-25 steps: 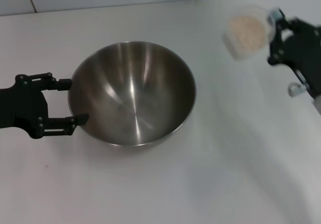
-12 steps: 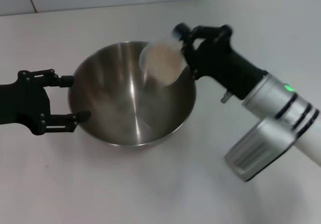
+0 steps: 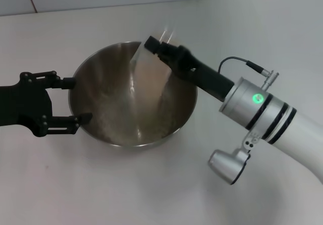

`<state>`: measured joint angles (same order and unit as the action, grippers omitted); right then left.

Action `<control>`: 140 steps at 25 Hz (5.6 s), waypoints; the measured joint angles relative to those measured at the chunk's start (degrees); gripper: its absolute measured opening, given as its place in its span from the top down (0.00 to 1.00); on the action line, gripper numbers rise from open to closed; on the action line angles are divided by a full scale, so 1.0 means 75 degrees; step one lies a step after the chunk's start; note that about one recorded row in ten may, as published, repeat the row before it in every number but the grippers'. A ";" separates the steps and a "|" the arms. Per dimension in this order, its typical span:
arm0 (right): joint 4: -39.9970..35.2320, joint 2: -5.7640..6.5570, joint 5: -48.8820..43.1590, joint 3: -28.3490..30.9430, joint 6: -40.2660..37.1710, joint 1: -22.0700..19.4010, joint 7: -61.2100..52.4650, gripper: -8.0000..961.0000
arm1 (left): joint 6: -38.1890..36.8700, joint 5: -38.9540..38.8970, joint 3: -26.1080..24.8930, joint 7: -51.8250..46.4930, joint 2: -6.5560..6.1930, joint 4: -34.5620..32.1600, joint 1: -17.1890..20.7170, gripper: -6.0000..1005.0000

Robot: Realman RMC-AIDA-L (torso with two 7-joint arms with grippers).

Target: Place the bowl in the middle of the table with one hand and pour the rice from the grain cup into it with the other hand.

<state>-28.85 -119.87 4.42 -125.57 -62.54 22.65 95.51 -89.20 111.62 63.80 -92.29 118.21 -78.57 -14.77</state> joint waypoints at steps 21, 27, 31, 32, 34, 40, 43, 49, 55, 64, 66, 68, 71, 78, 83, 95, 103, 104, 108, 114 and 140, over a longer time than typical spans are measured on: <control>-0.1547 -0.0001 0.3941 -0.2442 -0.0647 -0.0171 0.0001 0.89 | -0.0024 -0.0001 -0.0015 0.0002 -0.0006 0.0000 -0.0023 0.19; -0.1602 0.0000 0.5679 -0.2438 -0.1761 -0.0356 -0.5071 0.88 | -0.0024 -0.0001 -0.0030 0.0003 0.0000 -0.0001 -0.0038 0.19; -0.1017 0.0005 0.6219 -0.1758 -0.1701 -0.0469 -0.7664 0.88 | -0.0014 -0.0001 0.0000 0.0025 0.0000 0.0003 -0.0038 0.19; -0.0778 0.0015 0.6279 -0.1580 -0.1603 -0.0464 -0.8292 0.88 | -0.0003 -0.0002 0.0013 0.0033 0.0000 0.0015 -0.0038 0.19; -0.0273 0.0047 0.6315 -0.1258 -0.1309 -0.0415 -0.9405 0.87 | 0.0009 -0.0011 0.0002 0.0057 0.0000 0.0075 -0.0052 0.19; 0.1551 0.0085 0.6218 -0.1136 0.0003 0.0306 -1.1751 0.86 | 0.0017 -0.0050 -0.0015 0.0093 0.0000 0.0254 -0.0159 0.19; 0.1847 0.0110 0.5777 -0.1319 0.0931 0.0692 -1.2440 0.86 | 0.0021 -0.0030 -0.0009 0.0095 0.0000 0.0287 -0.0224 0.19; 0.1996 0.0106 0.5409 -0.1327 0.1859 0.1101 -1.2691 0.85 | 0.0013 -0.0001 0.0013 0.0096 0.0000 0.0304 -0.0279 0.19; 0.2034 0.0074 0.5366 -0.1332 0.2612 0.1373 -1.2766 0.84 | 0.0002 0.0000 0.0023 0.0096 0.0000 0.0308 -0.0281 0.19; 0.1700 0.0038 0.5257 -0.1350 0.2617 0.0985 -1.2769 0.80 | -0.0008 0.0001 0.0024 0.0099 0.0000 0.0398 -0.0293 0.19; 0.1574 0.0036 0.5256 -0.1352 0.2611 0.0802 -1.2778 0.74 | -0.0009 0.0001 0.0024 0.0102 0.0000 0.0401 -0.0293 0.19; 0.1353 0.0048 0.5256 -0.1352 0.2553 0.0466 -1.2785 0.69 | -0.0013 0.0001 0.0024 0.0103 -0.0001 0.0401 -0.0293 0.19; 0.1239 0.0053 0.5257 -0.1351 0.2483 0.0189 -1.2789 0.58 | -0.0016 0.0001 -0.0003 0.0106 0.0000 0.0401 -0.0287 0.19; 0.1207 -0.0002 0.5256 -0.0701 -0.0729 -0.1628 -1.3533 0.30 | -0.0025 -0.0010 -0.0014 0.0107 -0.0001 0.0399 -0.0237 0.19; 0.2549 0.0221 0.5181 -0.0585 -0.4386 -0.1380 -1.4999 0.17 | -0.0026 -0.0011 -0.0013 0.0108 -0.0001 0.0397 -0.0221 0.19; 0.7491 0.1659 0.2497 -0.1536 -0.6396 0.2452 -1.8903 0.18 | 0.0034 -0.0001 -0.0006 0.0131 0.0012 0.0624 -0.0370 0.19; 1.2376 0.0108 0.2567 -0.5878 -0.6958 0.4077 -2.1286 0.18 | 0.0035 -0.0001 -0.0032 0.0117 0.0011 0.0625 -0.0440 0.19; 1.2484 0.0115 0.2495 -0.5999 -0.7145 0.4174 -2.1482 0.18 | 0.0035 0.0000 -0.0033 0.0107 0.0011 0.0630 -0.0466 0.19; 1.2769 0.0155 0.2090 -0.5898 -0.7581 0.4515 -2.2025 0.17 | 0.0035 0.0008 -0.0042 0.0105 0.0011 0.0633 -0.0463 0.19; 1.2613 0.0128 0.1190 -0.5725 -0.7676 0.4828 -2.2075 0.17 | 0.0019 0.0011 -0.0066 0.0041 -0.0023 0.0603 -0.0457 0.19; 1.1961 0.0095 0.0207 -0.5506 -0.7302 0.5214 -2.2075 0.17 | -0.0024 0.0024 -0.0156 -0.0092 -0.0036 0.0527 -0.0439 0.19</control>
<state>60.85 -119.16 5.97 -166.86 -117.31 61.75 -70.05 -89.38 111.79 62.63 -92.99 117.94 -74.62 -18.06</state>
